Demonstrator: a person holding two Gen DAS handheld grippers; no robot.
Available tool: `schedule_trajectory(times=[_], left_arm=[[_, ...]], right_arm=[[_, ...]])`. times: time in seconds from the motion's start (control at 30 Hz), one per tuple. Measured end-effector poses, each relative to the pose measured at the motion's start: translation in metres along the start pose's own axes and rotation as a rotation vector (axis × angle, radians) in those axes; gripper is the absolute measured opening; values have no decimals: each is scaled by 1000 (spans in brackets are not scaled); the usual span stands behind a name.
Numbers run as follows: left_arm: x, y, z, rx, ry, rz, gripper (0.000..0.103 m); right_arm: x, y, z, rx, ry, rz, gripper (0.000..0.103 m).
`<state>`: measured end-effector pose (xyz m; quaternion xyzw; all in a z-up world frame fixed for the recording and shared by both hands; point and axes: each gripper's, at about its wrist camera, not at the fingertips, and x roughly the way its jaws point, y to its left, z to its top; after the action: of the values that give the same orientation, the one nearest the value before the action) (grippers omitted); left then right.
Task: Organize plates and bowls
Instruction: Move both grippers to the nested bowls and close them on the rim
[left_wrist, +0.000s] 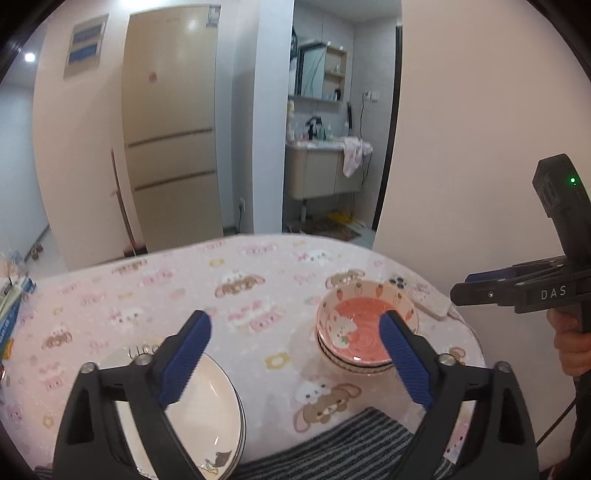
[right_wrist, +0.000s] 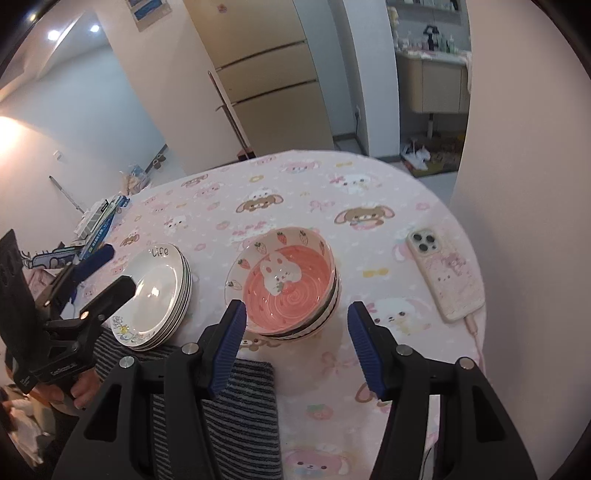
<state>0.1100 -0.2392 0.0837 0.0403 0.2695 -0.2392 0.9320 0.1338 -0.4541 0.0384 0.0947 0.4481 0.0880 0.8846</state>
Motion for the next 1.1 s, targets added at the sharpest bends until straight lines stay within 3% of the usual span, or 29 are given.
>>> schedule_trajectory(times=[0.13, 0.27, 0.37, 0.53, 0.67, 0.83, 0.9, 1.0, 1.1], left_arm=[[-15, -1, 2, 3, -85, 8, 103], [-23, -2, 5, -4, -120, 1, 103], [-21, -6, 5, 13, -98, -9, 103], [-8, -6, 4, -22, -46, -56, 103], [19, -3, 0, -76, 41, -108, 103], [62, -10, -18, -82, 157, -70, 103], [75, -10, -23, -90, 180, -63, 103], [89, -8, -23, -110, 207, -75, 103], [97, -7, -20, -128, 175, -46, 103]], right_arm=[[-14, 8, -4, -37, -61, -27, 58], [-20, 11, -6, -59, -98, -13, 62], [-17, 6, -6, -33, -103, 27, 67], [3, -23, -6, 126, -40, 160, 76], [23, -35, -9, 162, -4, 99, 76], [57, -52, -10, 225, 43, 125, 78], [69, -57, -9, 236, 42, 105, 84], [84, -66, -10, 285, 38, 143, 92], [96, -71, -12, 313, 56, 186, 96]])
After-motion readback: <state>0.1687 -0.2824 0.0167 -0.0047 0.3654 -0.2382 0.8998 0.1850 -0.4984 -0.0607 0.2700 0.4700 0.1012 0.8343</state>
